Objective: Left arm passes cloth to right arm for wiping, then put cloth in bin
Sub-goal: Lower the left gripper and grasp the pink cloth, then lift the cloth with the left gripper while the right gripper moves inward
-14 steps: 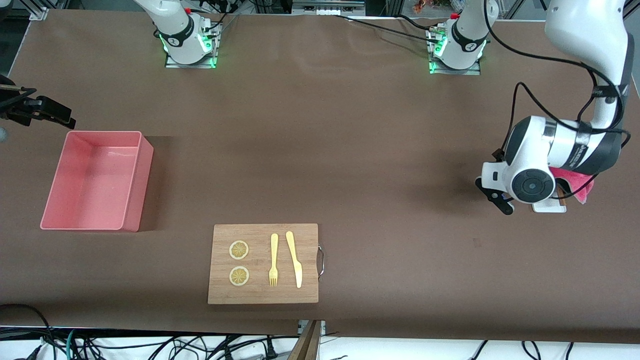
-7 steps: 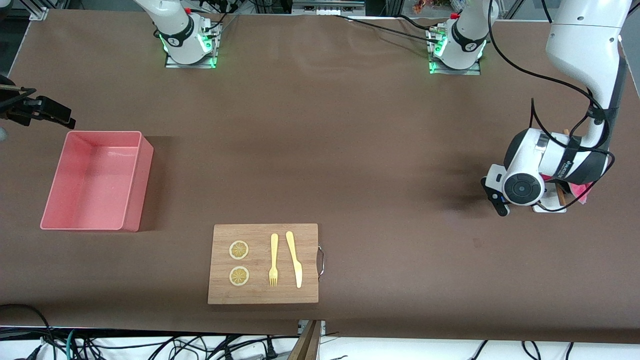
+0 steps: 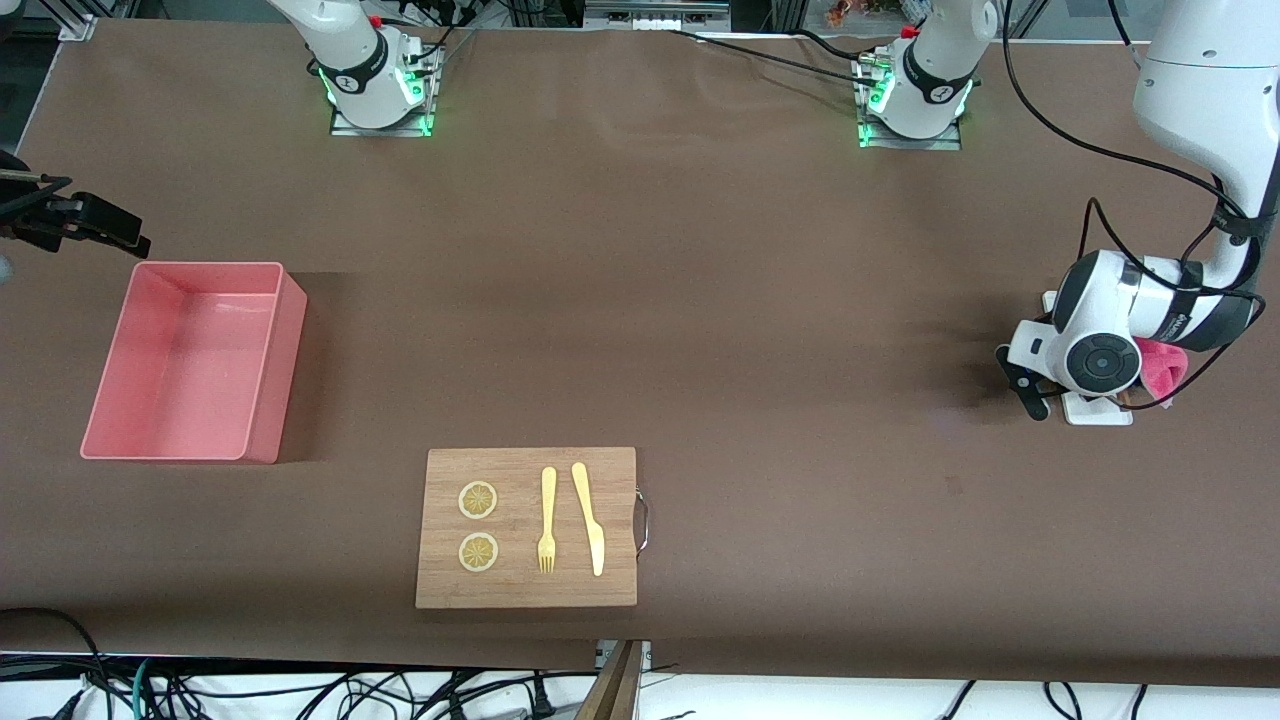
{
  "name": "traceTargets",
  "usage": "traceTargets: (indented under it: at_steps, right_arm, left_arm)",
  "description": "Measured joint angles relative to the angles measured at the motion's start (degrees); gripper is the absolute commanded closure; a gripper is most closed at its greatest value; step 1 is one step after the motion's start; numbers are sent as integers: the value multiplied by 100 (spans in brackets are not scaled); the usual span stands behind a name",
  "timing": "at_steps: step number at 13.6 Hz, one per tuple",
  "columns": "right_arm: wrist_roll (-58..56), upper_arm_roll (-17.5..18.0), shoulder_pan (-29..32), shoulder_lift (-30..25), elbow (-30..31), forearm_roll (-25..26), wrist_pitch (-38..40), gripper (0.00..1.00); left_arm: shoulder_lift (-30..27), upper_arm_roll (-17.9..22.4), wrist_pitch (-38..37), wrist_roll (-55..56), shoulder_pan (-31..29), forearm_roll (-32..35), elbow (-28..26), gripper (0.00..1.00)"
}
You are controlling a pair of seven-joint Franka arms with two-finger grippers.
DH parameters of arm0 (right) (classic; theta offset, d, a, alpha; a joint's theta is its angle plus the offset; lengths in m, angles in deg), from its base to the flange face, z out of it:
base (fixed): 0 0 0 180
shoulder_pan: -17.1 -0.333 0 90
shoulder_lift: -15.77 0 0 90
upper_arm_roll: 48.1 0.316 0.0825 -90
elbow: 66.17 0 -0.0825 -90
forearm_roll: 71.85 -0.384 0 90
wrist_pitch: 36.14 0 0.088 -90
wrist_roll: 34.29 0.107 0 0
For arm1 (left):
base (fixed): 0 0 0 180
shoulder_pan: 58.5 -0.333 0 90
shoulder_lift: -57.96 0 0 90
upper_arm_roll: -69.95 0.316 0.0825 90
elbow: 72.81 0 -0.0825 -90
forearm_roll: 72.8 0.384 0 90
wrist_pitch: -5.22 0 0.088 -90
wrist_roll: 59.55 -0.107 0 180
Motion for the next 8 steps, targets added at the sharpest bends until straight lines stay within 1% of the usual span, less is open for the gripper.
traceTargets:
  at_steps: [1, 6, 7, 8]
  right_arm:
    - [0, 0, 0, 0, 0, 0, 0, 1]
    - [0, 0, 0, 0, 0, 0, 0, 1]
    - [0, 0, 0, 0, 0, 0, 0, 1]
    - [0, 0, 0, 0, 0, 0, 0, 1]
  left_arm:
    - [-4, -18, 0, -58, 11, 0, 0, 87]
    - [-16, -49, 0, -174, 24, 0, 0, 89]
    - [-21, -49, -1, -184, 24, 0, 0, 98]
    - [-34, -49, -1, -205, 24, 0, 0, 100]
